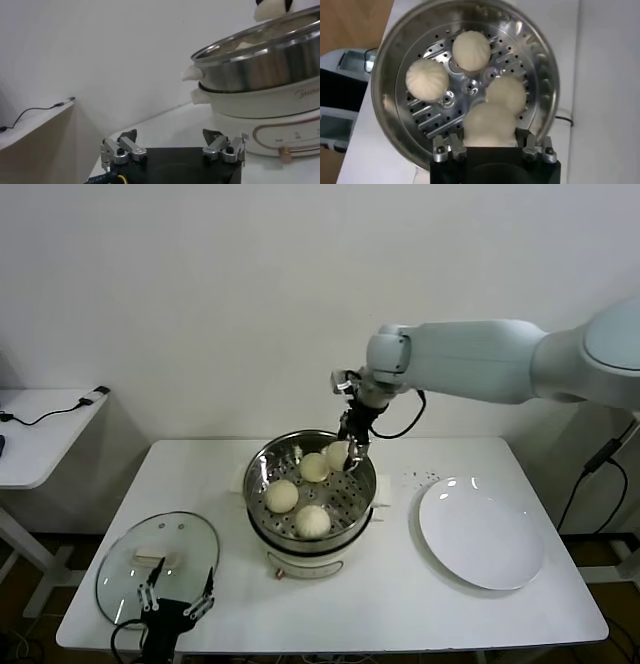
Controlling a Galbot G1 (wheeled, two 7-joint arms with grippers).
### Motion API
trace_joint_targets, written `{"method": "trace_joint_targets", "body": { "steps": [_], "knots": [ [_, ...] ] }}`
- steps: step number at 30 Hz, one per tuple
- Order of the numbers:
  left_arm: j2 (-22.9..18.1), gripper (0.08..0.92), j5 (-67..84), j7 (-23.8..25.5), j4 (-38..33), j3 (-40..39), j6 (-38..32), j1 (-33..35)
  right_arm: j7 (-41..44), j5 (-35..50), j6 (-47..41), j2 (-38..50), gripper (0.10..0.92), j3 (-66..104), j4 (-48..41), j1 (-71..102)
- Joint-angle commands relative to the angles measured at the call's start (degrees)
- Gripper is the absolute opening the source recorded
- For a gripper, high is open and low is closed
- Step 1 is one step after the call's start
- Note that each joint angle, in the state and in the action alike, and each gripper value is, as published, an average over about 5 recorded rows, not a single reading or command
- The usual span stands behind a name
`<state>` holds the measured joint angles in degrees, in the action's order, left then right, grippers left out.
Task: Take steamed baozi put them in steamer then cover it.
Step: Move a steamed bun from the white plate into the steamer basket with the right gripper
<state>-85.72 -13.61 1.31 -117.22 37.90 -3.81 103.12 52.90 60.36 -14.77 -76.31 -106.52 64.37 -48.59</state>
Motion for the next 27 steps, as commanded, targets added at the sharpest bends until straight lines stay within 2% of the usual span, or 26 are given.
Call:
{"method": "trace_joint_targets", "body": {
  "steps": [1,14,21,27],
  "knots": [
    [0.10,0.823,0.22,0.04,0.30,-0.11,0.08,-0.44,-1.86,-0.73,-0.79,-2.98,0.670,-2.49,0.66,3.98],
    [0.50,0.823,0.78,0.03,1.38,0.27,-0.02,-0.87,-2.56,-2.63,-1.18,-2.35,0.678,-1.81,0.65,6.19],
    [0.61,0.823,0.71,0.00,1.05,0.26,0.13,-0.86,-1.67,-2.41,-1.51,-1.66,0.805,-0.42,0.71,4.83],
    [0.61,0.823,0.62,-0.03,0.75,0.31,0.20,-0.71,0.04,-2.06,-0.56,1.66,0.822,1.62,1.49,1.80]
  ]
}}
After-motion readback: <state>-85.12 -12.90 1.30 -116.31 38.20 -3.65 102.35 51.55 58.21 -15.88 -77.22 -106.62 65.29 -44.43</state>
